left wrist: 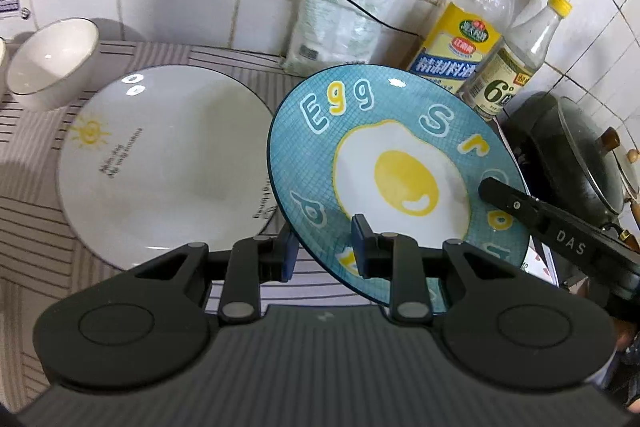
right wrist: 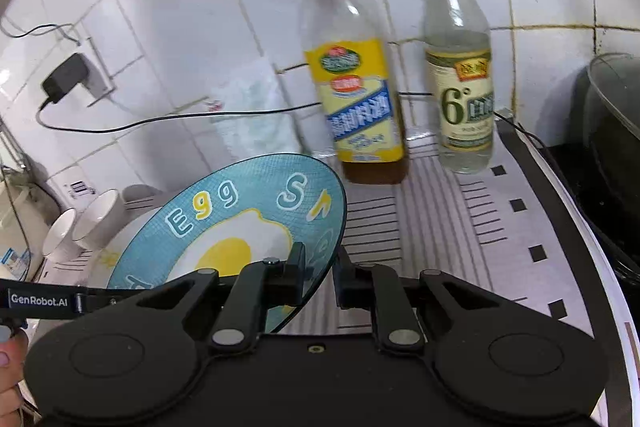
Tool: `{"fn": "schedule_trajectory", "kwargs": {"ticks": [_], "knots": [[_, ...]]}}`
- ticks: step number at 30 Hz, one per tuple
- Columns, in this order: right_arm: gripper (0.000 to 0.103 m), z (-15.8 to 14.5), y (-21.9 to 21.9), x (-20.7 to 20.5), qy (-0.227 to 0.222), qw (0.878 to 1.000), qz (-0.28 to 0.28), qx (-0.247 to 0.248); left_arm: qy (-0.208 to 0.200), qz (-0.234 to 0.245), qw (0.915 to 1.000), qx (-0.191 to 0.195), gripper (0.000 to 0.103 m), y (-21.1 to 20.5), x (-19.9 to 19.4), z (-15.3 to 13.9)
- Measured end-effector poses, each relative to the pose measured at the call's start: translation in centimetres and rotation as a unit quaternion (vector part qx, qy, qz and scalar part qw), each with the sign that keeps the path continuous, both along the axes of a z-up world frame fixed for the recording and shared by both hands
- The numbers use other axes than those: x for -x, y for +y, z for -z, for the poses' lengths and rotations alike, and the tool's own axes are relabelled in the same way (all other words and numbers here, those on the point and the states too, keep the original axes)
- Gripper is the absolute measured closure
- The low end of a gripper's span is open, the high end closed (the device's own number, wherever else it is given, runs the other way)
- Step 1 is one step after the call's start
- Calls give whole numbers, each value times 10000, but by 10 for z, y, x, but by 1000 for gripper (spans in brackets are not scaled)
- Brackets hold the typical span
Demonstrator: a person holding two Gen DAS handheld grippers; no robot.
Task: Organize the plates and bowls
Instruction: 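Lift the Egg plate with both grippers and carry it over the sun-print plate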
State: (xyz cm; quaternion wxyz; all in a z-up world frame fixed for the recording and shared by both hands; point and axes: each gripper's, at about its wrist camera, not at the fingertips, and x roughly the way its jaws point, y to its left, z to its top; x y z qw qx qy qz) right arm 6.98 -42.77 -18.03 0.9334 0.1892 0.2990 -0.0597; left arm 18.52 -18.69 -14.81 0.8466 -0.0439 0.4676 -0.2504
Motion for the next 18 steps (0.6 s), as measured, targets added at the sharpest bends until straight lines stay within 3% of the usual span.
{"fn": "schedule_trajectory", "kwargs": {"ticks": [8, 18], "knots": [[84, -13, 33, 9, -166, 9997, -147, 105, 16, -137, 9999, 61, 77, 33, 9, -10], [84, -8, 77, 1, -146, 9988, -462, 48, 80, -588, 9982, -120, 75, 81, 18, -4]]}}
